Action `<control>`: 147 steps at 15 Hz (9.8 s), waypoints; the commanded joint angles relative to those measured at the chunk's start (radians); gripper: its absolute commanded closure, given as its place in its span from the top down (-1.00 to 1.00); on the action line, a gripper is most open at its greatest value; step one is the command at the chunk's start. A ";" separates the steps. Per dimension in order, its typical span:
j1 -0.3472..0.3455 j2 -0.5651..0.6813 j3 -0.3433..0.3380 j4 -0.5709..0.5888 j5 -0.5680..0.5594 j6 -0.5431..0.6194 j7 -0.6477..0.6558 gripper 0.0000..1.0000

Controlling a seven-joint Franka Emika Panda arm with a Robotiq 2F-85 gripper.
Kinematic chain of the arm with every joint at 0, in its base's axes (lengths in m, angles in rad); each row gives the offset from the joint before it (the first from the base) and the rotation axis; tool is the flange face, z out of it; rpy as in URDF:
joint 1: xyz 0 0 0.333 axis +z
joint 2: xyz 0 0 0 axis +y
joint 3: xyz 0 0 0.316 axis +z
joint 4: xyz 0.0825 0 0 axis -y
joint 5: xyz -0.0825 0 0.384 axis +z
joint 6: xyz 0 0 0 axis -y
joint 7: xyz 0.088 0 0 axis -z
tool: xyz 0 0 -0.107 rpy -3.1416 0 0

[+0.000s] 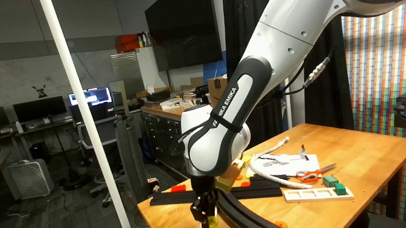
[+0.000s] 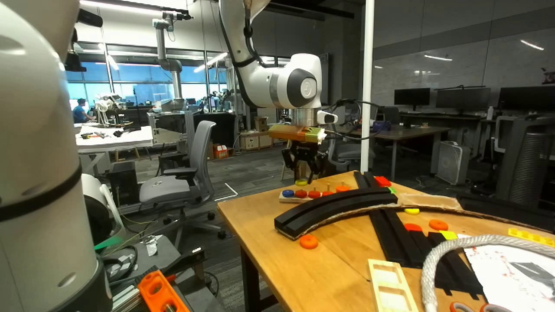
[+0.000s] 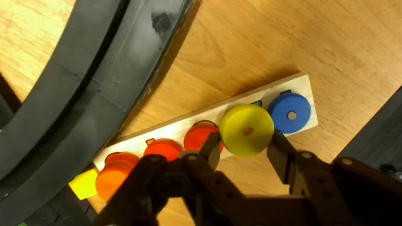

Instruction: Take the orange coin from the table and put it on the rack, then take a different orange coin from the rack and put it on the table, and put a yellow one on top of the orange one on the rack

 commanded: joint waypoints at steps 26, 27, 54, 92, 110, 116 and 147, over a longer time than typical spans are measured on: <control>0.003 0.153 -0.041 0.234 -0.005 -0.135 0.027 -0.55; 0.002 0.153 -0.041 0.232 -0.004 -0.134 0.027 -0.55; -0.019 0.126 -0.044 0.185 0.022 -0.117 0.063 -0.55; -0.062 0.145 -0.038 0.189 0.112 -0.117 0.051 -0.56; -0.055 0.135 -0.025 0.151 0.142 -0.116 0.066 0.38; -0.032 0.111 -0.059 0.128 0.115 -0.128 0.162 1.00; -0.148 -0.987 -0.152 -0.428 -0.059 -0.537 0.405 1.00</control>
